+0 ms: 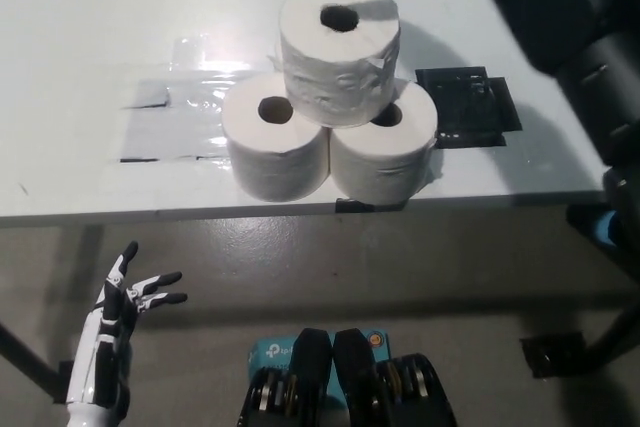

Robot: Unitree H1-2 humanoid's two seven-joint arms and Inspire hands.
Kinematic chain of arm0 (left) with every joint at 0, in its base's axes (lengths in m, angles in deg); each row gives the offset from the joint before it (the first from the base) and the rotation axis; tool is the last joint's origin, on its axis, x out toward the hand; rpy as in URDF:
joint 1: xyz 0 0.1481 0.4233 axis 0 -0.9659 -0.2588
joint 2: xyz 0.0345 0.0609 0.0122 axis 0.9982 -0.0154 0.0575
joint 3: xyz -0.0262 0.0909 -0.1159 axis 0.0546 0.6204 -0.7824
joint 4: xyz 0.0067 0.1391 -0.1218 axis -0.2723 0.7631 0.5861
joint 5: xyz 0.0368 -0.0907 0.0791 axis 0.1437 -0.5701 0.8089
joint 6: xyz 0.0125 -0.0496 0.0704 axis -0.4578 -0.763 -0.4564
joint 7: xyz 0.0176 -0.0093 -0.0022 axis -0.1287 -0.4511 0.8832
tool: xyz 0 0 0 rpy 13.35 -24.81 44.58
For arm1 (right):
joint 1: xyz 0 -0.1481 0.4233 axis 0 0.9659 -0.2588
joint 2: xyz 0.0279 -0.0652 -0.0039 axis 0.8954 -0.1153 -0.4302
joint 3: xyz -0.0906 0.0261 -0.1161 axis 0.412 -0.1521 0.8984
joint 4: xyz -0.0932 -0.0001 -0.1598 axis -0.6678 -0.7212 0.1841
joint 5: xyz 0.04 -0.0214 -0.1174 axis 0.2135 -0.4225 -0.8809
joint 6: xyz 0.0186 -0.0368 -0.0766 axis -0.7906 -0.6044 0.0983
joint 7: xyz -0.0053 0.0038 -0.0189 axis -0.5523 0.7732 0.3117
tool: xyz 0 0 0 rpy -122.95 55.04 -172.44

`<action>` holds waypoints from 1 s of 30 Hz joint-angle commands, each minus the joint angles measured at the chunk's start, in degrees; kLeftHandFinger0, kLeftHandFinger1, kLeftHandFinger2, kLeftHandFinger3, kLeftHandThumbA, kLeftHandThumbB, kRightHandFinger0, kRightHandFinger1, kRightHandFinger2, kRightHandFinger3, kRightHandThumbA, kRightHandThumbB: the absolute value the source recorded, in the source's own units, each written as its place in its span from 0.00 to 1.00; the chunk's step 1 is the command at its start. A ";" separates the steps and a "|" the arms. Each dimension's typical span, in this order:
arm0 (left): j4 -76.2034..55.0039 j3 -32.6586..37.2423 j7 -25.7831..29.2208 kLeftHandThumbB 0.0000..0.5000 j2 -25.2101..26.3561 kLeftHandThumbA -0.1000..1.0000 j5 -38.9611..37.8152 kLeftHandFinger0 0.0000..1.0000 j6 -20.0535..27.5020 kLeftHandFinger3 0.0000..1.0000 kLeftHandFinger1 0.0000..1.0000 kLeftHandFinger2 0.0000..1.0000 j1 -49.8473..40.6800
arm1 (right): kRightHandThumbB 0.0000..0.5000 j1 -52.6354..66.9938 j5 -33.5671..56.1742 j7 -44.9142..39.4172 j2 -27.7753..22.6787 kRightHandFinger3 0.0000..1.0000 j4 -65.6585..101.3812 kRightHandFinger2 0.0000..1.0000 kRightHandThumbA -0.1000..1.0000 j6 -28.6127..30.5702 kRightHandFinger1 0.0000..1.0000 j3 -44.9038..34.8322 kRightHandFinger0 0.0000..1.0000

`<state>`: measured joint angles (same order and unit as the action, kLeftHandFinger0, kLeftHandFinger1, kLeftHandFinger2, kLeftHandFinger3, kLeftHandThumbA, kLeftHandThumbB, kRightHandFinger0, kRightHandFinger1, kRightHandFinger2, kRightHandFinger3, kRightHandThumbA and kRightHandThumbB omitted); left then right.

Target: A few rolls of toilet paper are kept infront of the robot and the robot uses its right hand to lift one of the rolls and and places it on top of the other rolls to stack it.

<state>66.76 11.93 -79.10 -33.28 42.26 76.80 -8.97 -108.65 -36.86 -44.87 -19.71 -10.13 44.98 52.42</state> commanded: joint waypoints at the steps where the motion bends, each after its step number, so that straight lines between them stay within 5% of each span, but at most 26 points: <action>1: -1.47 0.17 -0.43 0.16 0.56 1.00 0.11 1.00 0.45 1.00 0.63 0.71 0.88 | 0.80 -2.18 4.61 6.83 -6.17 1.00 16.35 1.00 1.00 0.67 1.00 -8.76 1.00; 3: -1.19 -0.01 -0.36 0.19 0.50 1.00 -0.18 1.00 0.53 1.00 0.72 0.78 1.33 | 0.83 2.02 4.39 6.36 -8.50 1.00 28.65 1.00 1.00 -2.56 1.00 -12.52 1.00; 5: -0.01 0.02 -0.12 0.38 0.17 1.00 -0.09 1.00 0.86 1.00 0.92 0.91 3.00 | 0.82 7.18 5.94 4.93 -11.06 1.00 42.09 1.00 1.00 -7.14 1.00 -18.06 1.00; 6: 0.67 -0.07 -0.02 0.48 -0.02 1.00 -0.35 1.00 1.09 1.00 1.00 1.00 3.54 | 0.67 11.34 10.11 4.94 -11.91 1.00 50.20 1.00 1.00 -6.14 1.00 -22.54 1.00; 9: 1.85 -0.01 -0.37 0.55 -0.26 1.00 -1.26 1.00 0.60 1.00 1.00 1.00 5.16 | 0.58 18.90 12.88 7.30 -12.79 1.00 62.53 1.00 1.00 -4.61 1.00 -29.72 1.00; 13: 2.90 1.15 -1.29 0.28 -0.20 1.00 -0.77 1.00 -1.84 1.00 1.00 1.00 6.77 | 0.53 33.02 23.41 10.79 -7.41 1.00 82.90 1.00 1.00 -9.72 1.00 -40.16 1.00; 15: 3.47 1.76 -2.01 0.30 0.01 1.00 -0.73 1.00 -2.62 1.00 1.00 1.00 7.67 | 0.61 39.98 26.10 13.31 -5.20 1.00 90.25 1.00 1.00 -9.96 1.00 -42.40 1.00; 19: 5.00 2.75 -3.56 0.67 0.45 1.00 -1.17 1.00 -2.73 1.00 1.00 1.00 8.71 | 0.53 55.80 28.69 18.94 -0.51 1.00 99.19 1.00 1.00 -2.10 1.00 -42.60 1.00; 21: 5.29 2.97 -4.43 0.97 1.02 1.00 -1.65 1.00 -2.67 1.00 1.00 1.00 8.79 | 0.48 63.09 26.43 20.97 3.12 1.00 100.32 1.00 1.00 4.10 1.00 -40.90 1.00; 26: 4.52 3.81 -5.58 1.00 1.57 1.00 -1.90 1.00 -2.07 1.00 1.00 1.00 5.36 | 0.44 82.24 25.53 21.65 9.39 1.00 101.07 1.00 1.00 14.85 1.00 -36.20 1.00; 28: 3.87 4.27 -5.63 0.91 1.20 1.00 -2.06 1.00 -1.80 1.00 1.00 1.00 2.06 | 0.35 89.37 27.11 20.38 12.08 1.00 97.17 1.00 1.00 19.82 1.00 -33.00 1.00; 30: 3.71 4.56 -5.51 0.92 1.23 1.00 -1.75 1.00 -1.37 1.00 1.00 1.00 -0.26 | 0.38 92.81 26.42 20.23 15.30 1.00 94.47 1.00 1.00 21.49 1.00 -30.70 1.00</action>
<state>72.27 12.45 -79.13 -33.55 42.01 75.76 -5.39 -40.15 -29.47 -41.65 -15.82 51.28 43.56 28.75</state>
